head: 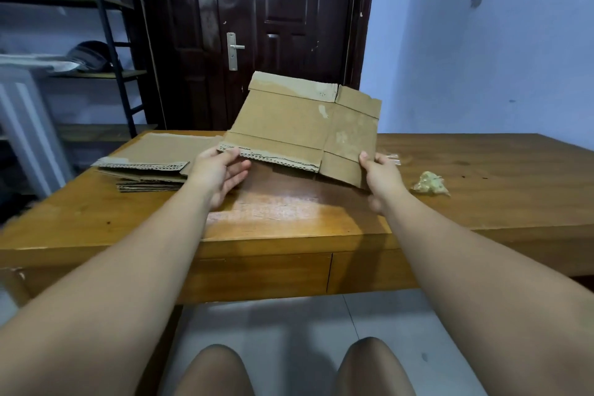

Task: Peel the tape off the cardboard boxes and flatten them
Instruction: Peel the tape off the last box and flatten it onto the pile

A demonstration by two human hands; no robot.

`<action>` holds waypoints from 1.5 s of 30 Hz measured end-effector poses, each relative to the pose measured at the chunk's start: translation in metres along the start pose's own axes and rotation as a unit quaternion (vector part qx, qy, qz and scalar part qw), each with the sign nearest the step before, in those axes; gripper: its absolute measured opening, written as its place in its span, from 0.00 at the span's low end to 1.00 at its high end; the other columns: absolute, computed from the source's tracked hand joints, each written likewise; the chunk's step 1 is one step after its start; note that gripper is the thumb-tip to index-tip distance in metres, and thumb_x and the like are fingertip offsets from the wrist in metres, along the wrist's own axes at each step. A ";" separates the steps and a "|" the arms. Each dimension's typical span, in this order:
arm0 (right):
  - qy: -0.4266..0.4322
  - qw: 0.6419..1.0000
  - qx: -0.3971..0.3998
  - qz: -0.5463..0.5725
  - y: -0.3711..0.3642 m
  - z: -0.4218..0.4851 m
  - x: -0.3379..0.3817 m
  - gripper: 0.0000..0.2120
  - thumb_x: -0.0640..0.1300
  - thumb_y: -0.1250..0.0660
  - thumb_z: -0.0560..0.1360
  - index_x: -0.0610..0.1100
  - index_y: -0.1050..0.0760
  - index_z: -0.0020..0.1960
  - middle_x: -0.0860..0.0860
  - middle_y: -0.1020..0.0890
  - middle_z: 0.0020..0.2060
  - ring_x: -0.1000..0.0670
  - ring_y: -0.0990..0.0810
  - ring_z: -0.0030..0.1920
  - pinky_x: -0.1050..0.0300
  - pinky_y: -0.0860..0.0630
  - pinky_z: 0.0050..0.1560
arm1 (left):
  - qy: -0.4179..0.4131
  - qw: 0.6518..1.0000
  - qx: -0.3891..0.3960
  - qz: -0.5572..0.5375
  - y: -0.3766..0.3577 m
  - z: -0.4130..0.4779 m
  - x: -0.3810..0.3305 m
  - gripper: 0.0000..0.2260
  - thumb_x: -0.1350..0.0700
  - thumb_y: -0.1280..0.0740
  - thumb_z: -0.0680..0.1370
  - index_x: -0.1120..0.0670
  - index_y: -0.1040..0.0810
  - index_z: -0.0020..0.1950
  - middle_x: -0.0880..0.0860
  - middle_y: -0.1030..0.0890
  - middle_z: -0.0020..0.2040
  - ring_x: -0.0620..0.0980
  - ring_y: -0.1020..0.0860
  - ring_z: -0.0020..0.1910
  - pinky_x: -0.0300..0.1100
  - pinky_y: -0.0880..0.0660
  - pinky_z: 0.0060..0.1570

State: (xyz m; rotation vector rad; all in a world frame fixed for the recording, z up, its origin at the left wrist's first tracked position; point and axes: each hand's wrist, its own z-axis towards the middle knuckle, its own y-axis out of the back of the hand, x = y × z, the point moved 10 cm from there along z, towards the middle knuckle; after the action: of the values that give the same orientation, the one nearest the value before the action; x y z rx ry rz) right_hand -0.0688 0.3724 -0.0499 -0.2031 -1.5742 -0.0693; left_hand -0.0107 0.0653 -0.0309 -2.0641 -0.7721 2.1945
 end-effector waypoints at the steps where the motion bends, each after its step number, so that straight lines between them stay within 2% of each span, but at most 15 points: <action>1: -0.003 1.000 0.013 0.001 -0.008 -0.001 -0.002 0.21 0.54 0.35 0.77 0.46 0.31 0.66 0.46 0.22 0.61 0.44 0.22 0.58 0.44 0.24 0.59 | -0.008 1.000 -0.021 0.003 0.008 0.001 -0.002 0.04 0.62 0.38 0.80 0.54 0.25 0.48 0.53 0.20 0.46 0.45 0.21 0.36 0.37 0.21 0.37; 4: -0.001 0.999 0.052 -0.015 -0.036 -0.015 0.001 0.13 0.50 0.40 0.81 0.45 0.31 0.61 0.46 0.20 0.53 0.48 0.18 0.39 0.60 0.24 0.29 | -0.039 0.995 -0.086 0.011 0.032 0.003 -0.012 0.06 0.62 0.37 0.80 0.54 0.25 0.44 0.51 0.24 0.41 0.43 0.27 0.32 0.37 0.24 0.40; 6: 0.017 0.997 0.070 -0.032 -0.057 -0.016 0.003 0.11 0.49 0.42 0.82 0.44 0.31 0.60 0.45 0.19 0.53 0.50 0.17 0.30 0.65 0.31 0.21 | -0.068 0.986 -0.149 0.034 0.053 0.005 -0.022 0.07 0.62 0.37 0.80 0.54 0.26 0.42 0.51 0.25 0.41 0.42 0.28 0.32 0.35 0.25 0.37; 10: 0.043 0.996 0.080 -0.004 -0.109 -0.028 0.012 0.08 0.47 0.41 0.82 0.44 0.30 0.57 0.43 0.21 0.55 0.43 0.18 0.40 0.67 0.31 0.19 | -0.125 0.946 -0.292 0.067 0.103 0.011 -0.046 0.08 0.62 0.39 0.80 0.57 0.25 0.57 0.53 0.22 0.48 0.46 0.26 0.37 0.37 0.27 0.39; 14: 0.091 0.993 0.074 -0.024 -0.159 -0.033 0.022 0.08 0.48 0.37 0.79 0.45 0.26 0.55 0.45 0.19 0.51 0.44 0.16 0.43 0.57 0.19 0.31 | -0.179 0.899 -0.370 0.154 0.139 0.009 -0.072 0.18 0.61 0.40 0.81 0.52 0.36 0.70 0.49 0.29 0.50 0.49 0.28 0.47 0.41 0.29 0.49; 16: 0.120 0.989 0.065 -0.059 -0.178 -0.031 0.023 0.14 0.48 0.36 0.79 0.46 0.27 0.62 0.46 0.20 0.57 0.46 0.17 0.48 0.50 0.18 0.45 | -0.194 0.888 -0.370 0.191 0.150 0.014 -0.081 0.16 0.59 0.40 0.81 0.51 0.34 0.68 0.45 0.29 0.46 0.48 0.28 0.48 0.40 0.29 0.49; 18: 0.145 0.982 0.054 -0.109 -0.193 -0.028 0.022 0.24 0.49 0.36 0.79 0.49 0.37 0.73 0.47 0.24 0.63 0.46 0.23 0.59 0.56 0.24 0.55 | -0.198 0.880 -0.368 0.226 0.164 0.024 -0.085 0.11 0.57 0.40 0.81 0.49 0.29 0.63 0.43 0.28 0.44 0.48 0.27 0.49 0.41 0.28 0.53; 21: 0.171 0.975 0.056 -0.127 -0.220 -0.022 0.013 0.20 0.48 0.37 0.79 0.52 0.34 0.70 0.48 0.23 0.60 0.47 0.24 0.59 0.56 0.24 0.55 | -0.183 0.855 -0.405 0.269 0.195 0.035 -0.089 0.07 0.52 0.39 0.81 0.44 0.23 0.55 0.45 0.25 0.46 0.51 0.28 0.59 0.49 0.30 0.62; 26: 0.185 0.938 0.104 -0.274 -0.256 -0.014 -0.026 0.15 0.52 0.40 0.79 0.51 0.25 0.63 0.49 0.23 0.59 0.47 0.26 0.61 0.54 0.28 0.61 | -0.135 0.833 -0.384 0.374 0.225 0.055 -0.075 0.14 0.48 0.45 0.82 0.47 0.23 0.61 0.50 0.22 0.57 0.56 0.35 0.67 0.51 0.39 0.66; 29: 0.193 0.895 0.101 -0.390 -0.261 -0.012 -0.039 0.18 0.53 0.44 0.80 0.52 0.28 0.67 0.48 0.30 0.63 0.47 0.32 0.64 0.54 0.33 0.60 | -0.085 0.795 -0.360 0.481 0.225 0.062 -0.058 0.20 0.44 0.49 0.82 0.52 0.25 0.65 0.60 0.31 0.68 0.60 0.41 0.71 0.56 0.43 0.68; 32: 0.206 0.862 0.097 -0.454 -0.268 -0.016 -0.038 0.21 0.54 0.47 0.79 0.52 0.31 0.70 0.45 0.32 0.68 0.44 0.32 0.66 0.49 0.32 0.63 | -0.048 0.785 -0.353 0.507 0.226 0.069 -0.051 0.21 0.42 0.47 0.81 0.54 0.27 0.64 0.60 0.46 0.77 0.60 0.49 0.76 0.57 0.47 0.72; 35: 0.194 0.832 0.105 -0.509 -0.273 -0.018 -0.043 0.29 0.63 0.48 0.77 0.52 0.37 0.74 0.43 0.29 0.68 0.40 0.31 0.66 0.46 0.34 0.64 | -0.022 0.782 -0.330 0.529 0.229 0.082 -0.048 0.22 0.43 0.40 0.77 0.56 0.32 0.64 0.60 0.30 0.68 0.62 0.34 0.68 0.57 0.37 0.67; 38: 0.171 0.810 0.127 -0.546 -0.277 -0.016 -0.049 0.41 0.73 0.50 0.73 0.50 0.47 0.78 0.42 0.30 0.70 0.39 0.34 0.69 0.44 0.38 0.67 | -0.008 0.787 -0.349 0.509 0.233 0.083 -0.050 0.30 0.40 0.37 0.74 0.57 0.37 0.68 0.60 0.28 0.65 0.62 0.30 0.64 0.56 0.35 0.65; 41: 0.160 0.840 0.127 -0.503 -0.273 -0.013 -0.048 0.42 0.73 0.49 0.72 0.50 0.47 0.78 0.42 0.31 0.70 0.40 0.35 0.70 0.45 0.38 0.68 | -0.018 0.776 -0.343 0.529 0.231 0.083 -0.051 0.31 0.38 0.37 0.72 0.57 0.33 0.68 0.58 0.26 0.64 0.60 0.29 0.62 0.55 0.34 0.64; 45: 0.147 0.923 0.069 -0.349 -0.250 -0.007 -0.039 0.30 0.63 0.43 0.77 0.51 0.40 0.76 0.44 0.30 0.69 0.43 0.30 0.67 0.50 0.32 0.64 | -0.041 0.792 -0.273 0.544 0.219 0.088 -0.044 0.29 0.41 0.40 0.74 0.57 0.30 0.70 0.58 0.27 0.66 0.59 0.29 0.64 0.53 0.33 0.63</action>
State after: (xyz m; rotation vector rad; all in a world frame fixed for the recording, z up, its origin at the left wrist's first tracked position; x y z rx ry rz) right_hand -0.1050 0.1223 -0.0676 0.4710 -1.2772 -0.5214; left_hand -0.0212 -0.1708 -0.0711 -3.3373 -0.1507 2.7659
